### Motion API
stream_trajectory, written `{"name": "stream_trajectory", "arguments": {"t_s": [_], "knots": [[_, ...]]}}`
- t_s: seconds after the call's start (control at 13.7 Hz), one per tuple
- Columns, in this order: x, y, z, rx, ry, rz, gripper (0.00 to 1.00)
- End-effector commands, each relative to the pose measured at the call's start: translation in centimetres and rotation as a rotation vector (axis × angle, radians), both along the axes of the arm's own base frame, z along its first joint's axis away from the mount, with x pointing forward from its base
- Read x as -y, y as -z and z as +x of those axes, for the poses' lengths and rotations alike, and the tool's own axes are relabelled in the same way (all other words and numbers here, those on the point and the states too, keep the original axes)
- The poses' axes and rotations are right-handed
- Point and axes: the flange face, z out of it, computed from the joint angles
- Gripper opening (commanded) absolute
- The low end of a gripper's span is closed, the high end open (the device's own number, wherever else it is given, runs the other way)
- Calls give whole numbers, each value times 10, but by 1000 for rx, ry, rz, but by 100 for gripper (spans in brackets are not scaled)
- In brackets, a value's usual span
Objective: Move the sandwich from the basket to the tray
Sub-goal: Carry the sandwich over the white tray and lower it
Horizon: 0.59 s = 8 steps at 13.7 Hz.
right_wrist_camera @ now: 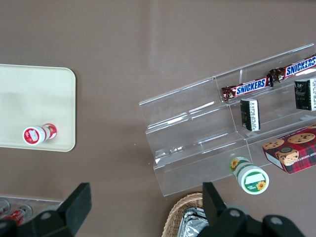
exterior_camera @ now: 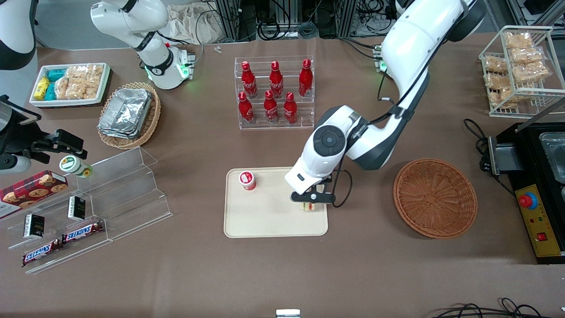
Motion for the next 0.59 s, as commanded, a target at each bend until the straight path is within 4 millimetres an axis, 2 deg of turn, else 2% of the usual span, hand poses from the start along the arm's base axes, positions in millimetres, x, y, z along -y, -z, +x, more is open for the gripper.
{"name": "stream_trajectory", "arguments": {"t_s": [0.0,0.22,0.37,0.51], "knots": [[-5,30,9,-1,13,18,0],[-7,38,9,8,32,43,0],[-8,54,8,-12,34,51,14],[-8,56,7,-14,31,51,30]]}}
